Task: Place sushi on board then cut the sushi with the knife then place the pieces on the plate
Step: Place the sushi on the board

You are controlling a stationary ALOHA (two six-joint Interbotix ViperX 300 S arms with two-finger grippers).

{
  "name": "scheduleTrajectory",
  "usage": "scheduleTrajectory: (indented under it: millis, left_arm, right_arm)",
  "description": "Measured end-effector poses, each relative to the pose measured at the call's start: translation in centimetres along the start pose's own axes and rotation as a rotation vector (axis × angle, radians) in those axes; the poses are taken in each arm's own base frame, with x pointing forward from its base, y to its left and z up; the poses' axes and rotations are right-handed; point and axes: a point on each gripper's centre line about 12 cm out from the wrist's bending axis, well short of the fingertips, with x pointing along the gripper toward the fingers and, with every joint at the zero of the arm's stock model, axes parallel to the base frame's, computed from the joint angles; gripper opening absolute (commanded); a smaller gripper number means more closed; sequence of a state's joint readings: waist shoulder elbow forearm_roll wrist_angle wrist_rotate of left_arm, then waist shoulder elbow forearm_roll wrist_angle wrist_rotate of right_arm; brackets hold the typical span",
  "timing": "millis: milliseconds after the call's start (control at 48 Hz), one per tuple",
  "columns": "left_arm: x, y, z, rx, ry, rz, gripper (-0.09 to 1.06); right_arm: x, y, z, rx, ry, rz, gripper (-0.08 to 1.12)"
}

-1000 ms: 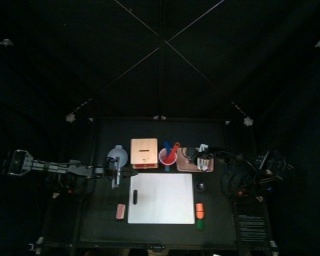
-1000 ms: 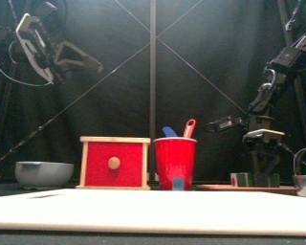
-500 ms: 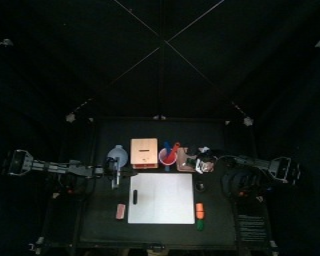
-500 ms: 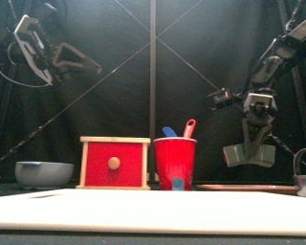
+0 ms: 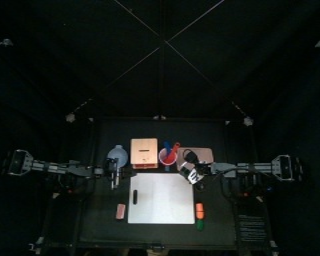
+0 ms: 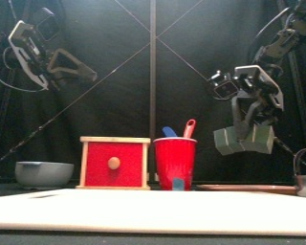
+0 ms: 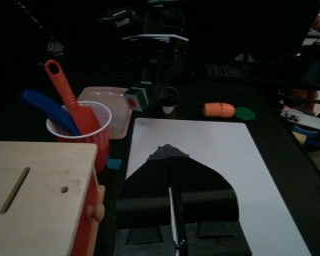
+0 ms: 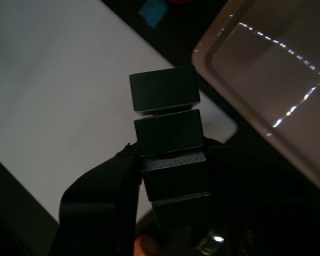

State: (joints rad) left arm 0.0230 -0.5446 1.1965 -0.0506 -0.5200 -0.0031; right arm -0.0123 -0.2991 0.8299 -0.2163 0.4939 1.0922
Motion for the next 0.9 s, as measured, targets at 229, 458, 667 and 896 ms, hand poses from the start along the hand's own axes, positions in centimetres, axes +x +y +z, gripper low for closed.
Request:
scheduleTrajectory:
  millis: [229,458,667,896]
  left_arm:
    - [-0.1,0.0,-0.1,0.003,0.002,-0.001,-0.03]
    - [-0.3,0.0,-0.1,0.003,0.008,0.000,-0.03]
    - [-0.6,0.0,-0.2,0.003,0.012,-0.001,-0.03]
    - [-0.6,0.0,-0.2,0.001,0.011,-0.001,-0.03]
  right_arm:
    - [2.0,3.6,-1.1,0.122,-0.040,-0.065,0.62]
    - [3.6,7.8,-2.2,0.284,-0.107,-0.123,0.62]
    - [5.0,10.2,-3.1,0.408,-0.139,-0.196,0.62]
    - [6.6,13.4,-3.1,0.524,-0.154,-0.282,0.62]
